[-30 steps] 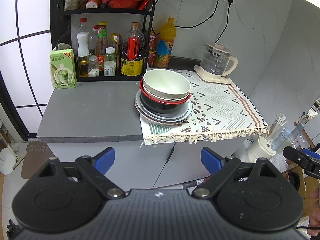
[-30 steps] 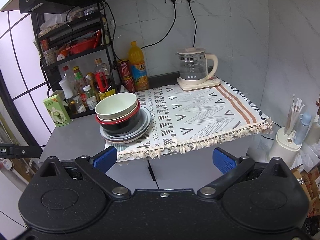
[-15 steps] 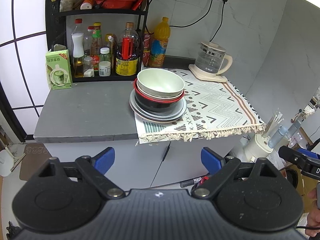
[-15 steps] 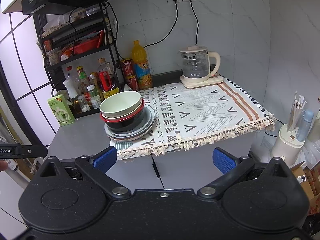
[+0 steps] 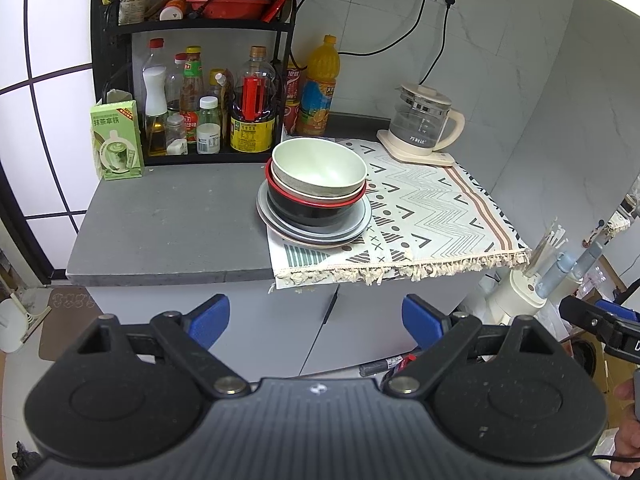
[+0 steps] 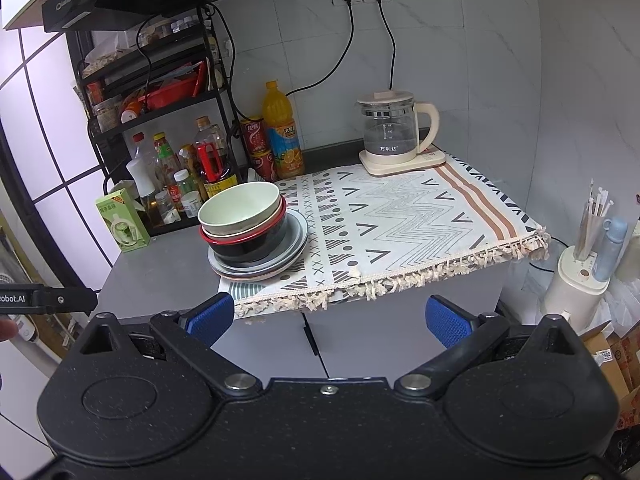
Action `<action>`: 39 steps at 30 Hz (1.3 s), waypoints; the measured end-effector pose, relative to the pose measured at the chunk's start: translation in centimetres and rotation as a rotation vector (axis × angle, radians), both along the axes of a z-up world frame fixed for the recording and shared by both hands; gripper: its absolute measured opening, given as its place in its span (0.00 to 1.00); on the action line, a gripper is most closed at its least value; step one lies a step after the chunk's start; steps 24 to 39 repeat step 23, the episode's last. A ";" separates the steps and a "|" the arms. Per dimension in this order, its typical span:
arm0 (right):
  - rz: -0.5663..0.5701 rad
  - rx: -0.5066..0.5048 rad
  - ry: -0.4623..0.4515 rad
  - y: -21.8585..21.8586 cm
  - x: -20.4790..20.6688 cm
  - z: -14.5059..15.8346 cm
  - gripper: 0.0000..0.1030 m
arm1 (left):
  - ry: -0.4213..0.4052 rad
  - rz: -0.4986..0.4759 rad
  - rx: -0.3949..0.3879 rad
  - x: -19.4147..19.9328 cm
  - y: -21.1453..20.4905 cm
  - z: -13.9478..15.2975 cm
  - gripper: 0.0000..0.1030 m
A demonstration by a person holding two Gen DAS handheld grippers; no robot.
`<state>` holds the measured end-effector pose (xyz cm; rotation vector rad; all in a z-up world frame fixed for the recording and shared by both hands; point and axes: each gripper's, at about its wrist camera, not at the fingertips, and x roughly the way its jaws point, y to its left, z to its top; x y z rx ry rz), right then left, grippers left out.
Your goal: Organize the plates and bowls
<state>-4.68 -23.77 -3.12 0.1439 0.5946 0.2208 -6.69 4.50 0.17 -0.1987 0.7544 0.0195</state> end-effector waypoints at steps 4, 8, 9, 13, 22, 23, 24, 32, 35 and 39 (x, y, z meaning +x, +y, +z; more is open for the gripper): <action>-0.001 0.001 0.002 -0.3 0.0 0.0 1.00 | 0.003 -0.002 0.003 0.1 0.1 -0.1 0.89; -0.001 0.003 0.010 -0.8 0.4 -0.2 1.00 | 0.009 -0.007 0.003 0.2 -0.2 -0.2 0.89; -0.001 0.003 0.012 -0.9 0.5 -0.2 1.00 | 0.010 -0.006 0.004 0.3 -0.2 -0.2 0.89; -0.002 -0.001 0.019 -1.0 0.7 -0.3 1.00 | 0.016 0.007 0.007 0.8 -0.5 -0.4 0.89; -0.014 0.003 0.028 -1.6 1.4 -0.7 1.00 | 0.020 -0.002 0.017 1.4 -1.1 -0.3 0.89; -0.014 0.004 0.028 -1.6 1.4 -0.7 1.00 | 0.024 -0.006 0.016 1.6 -1.2 -0.4 0.89; -0.014 0.004 0.028 -1.6 1.4 -0.7 1.00 | 0.024 -0.006 0.016 1.6 -1.2 -0.4 0.89; -0.014 0.004 0.028 -1.6 1.4 -0.7 1.00 | 0.024 -0.006 0.016 1.6 -1.2 -0.4 0.89; -0.014 0.004 0.028 -1.6 1.4 -0.7 1.00 | 0.024 -0.006 0.016 1.6 -1.2 -0.4 0.89; -0.014 0.004 0.028 -1.6 1.4 -0.7 1.00 | 0.024 -0.006 0.016 1.6 -1.2 -0.4 0.89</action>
